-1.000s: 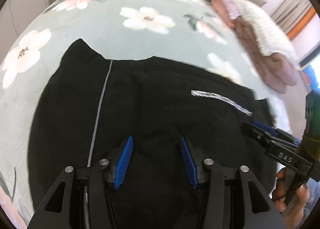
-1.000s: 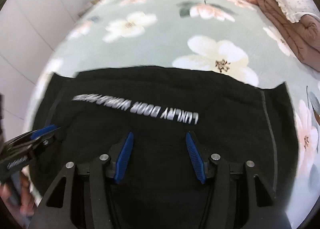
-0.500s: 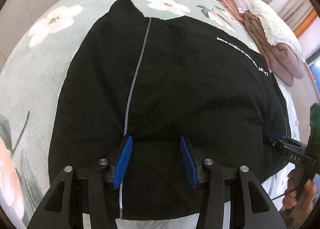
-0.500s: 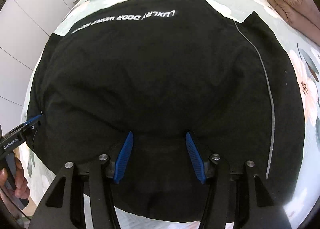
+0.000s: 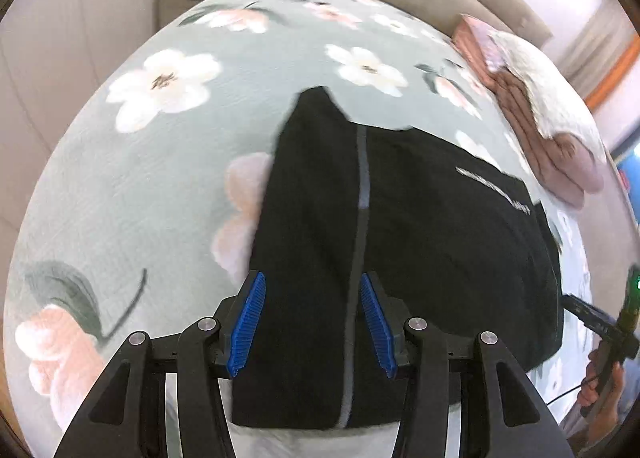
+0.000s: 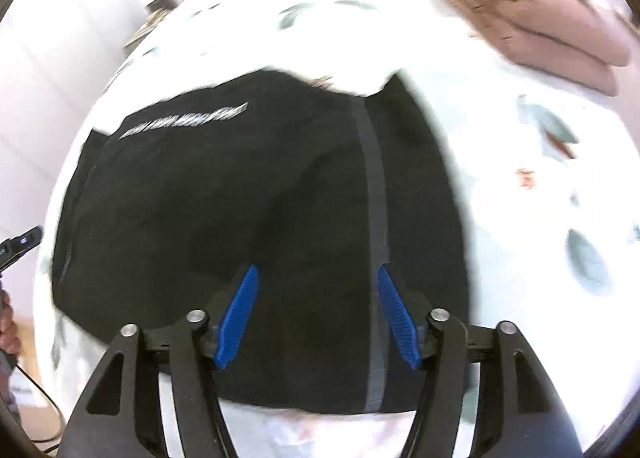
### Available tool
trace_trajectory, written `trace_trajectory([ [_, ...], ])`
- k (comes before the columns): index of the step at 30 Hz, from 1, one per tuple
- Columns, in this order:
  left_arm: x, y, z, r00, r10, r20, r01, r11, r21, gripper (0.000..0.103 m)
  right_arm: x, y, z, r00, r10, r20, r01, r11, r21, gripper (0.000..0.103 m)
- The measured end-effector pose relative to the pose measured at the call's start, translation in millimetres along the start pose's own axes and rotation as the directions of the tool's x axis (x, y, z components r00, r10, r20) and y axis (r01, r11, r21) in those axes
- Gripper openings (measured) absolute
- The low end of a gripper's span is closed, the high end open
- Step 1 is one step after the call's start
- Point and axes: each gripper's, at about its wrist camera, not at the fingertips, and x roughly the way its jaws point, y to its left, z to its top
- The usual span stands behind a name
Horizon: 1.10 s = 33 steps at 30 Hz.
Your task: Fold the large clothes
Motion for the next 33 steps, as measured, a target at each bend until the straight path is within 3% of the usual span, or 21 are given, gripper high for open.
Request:
trace_trajectory([
  [8, 43.9, 35.8, 16.7, 0.994, -0.062, -0.087, 0.055, 0.995, -0.086, 0.051, 16.4, -64.3, 20.1, 0.993, -0.115, 0.005, 0.115, 0.993, 0.04, 0.069],
  [12, 65.7, 45.0, 19.0, 0.977, -0.163, -0.138, 0.147, 0.982, -0.121, 0.051, 36.2, -77.4, 26.7, 0.995, -0.097, -0.008, 0.097, 0.994, 0.048, 0.069],
  [14, 83.8, 49.6, 17.6, 0.949, -0.254, -0.185, 0.225, 0.96, -0.165, 0.052, 50.9, -82.2, 28.5, 0.998, -0.058, -0.032, 0.06, 0.996, 0.059, 0.07],
  [15, 90.3, 50.2, 17.4, 0.939, -0.28, -0.199, 0.247, 0.953, -0.177, 0.061, 60.9, -87.1, 28.6, 0.998, -0.028, -0.052, 0.031, 0.998, 0.063, 0.073],
  [16, 100.3, 50.3, 15.3, 0.917, -0.327, -0.23, 0.286, 0.938, -0.194, 0.069, 68.3, -85.7, 27.0, 0.998, -0.012, -0.062, 0.016, 0.998, 0.063, 0.076],
  [17, 111.0, 48.6, 12.3, 0.893, -0.361, -0.269, 0.312, 0.927, -0.209, 0.07, 75.6, -88.6, 25.4, 0.997, 0.005, -0.071, 0.0, 0.998, 0.062, 0.08],
  [18, 117.2, 47.0, 10.0, 0.881, -0.374, -0.289, 0.321, 0.922, -0.215, 0.071, 80.6, -93.1, 23.8, 0.997, 0.03, -0.076, -0.024, 0.997, 0.069, 0.081],
  [22, 122.3, 43.6, 8.2, 0.886, -0.383, -0.26, 0.344, 0.921, -0.185, 0.074, 92.3, -116.3, 23.5, 0.981, 0.17, -0.093, -0.153, 0.975, 0.163, 0.081],
  [27, 122.5, 44.1, 7.6, 0.88, -0.395, -0.265, 0.352, 0.915, -0.198, 0.074, 67.4, -124.5, 28.7, 0.957, 0.288, -0.031, -0.275, 0.939, 0.207, 0.082],
  [29, 122.9, 43.1, 7.6, 0.879, -0.394, -0.268, 0.35, 0.916, -0.198, 0.074, 66.9, -118.2, 30.9, 0.948, 0.315, -0.041, -0.302, 0.934, 0.189, 0.082],
  [31, 124.4, 45.3, 9.8, 0.875, -0.403, -0.267, 0.357, 0.911, -0.206, 0.074, 80.1, -109.5, 31.5, 0.952, 0.291, -0.097, -0.275, 0.95, 0.148, 0.082],
  [33, 127.4, 47.4, 12.5, 0.868, -0.422, -0.263, 0.372, 0.902, -0.219, 0.074, 105.0, -111.5, 27.5, 0.94, 0.308, -0.146, -0.287, 0.947, 0.147, 0.093],
])
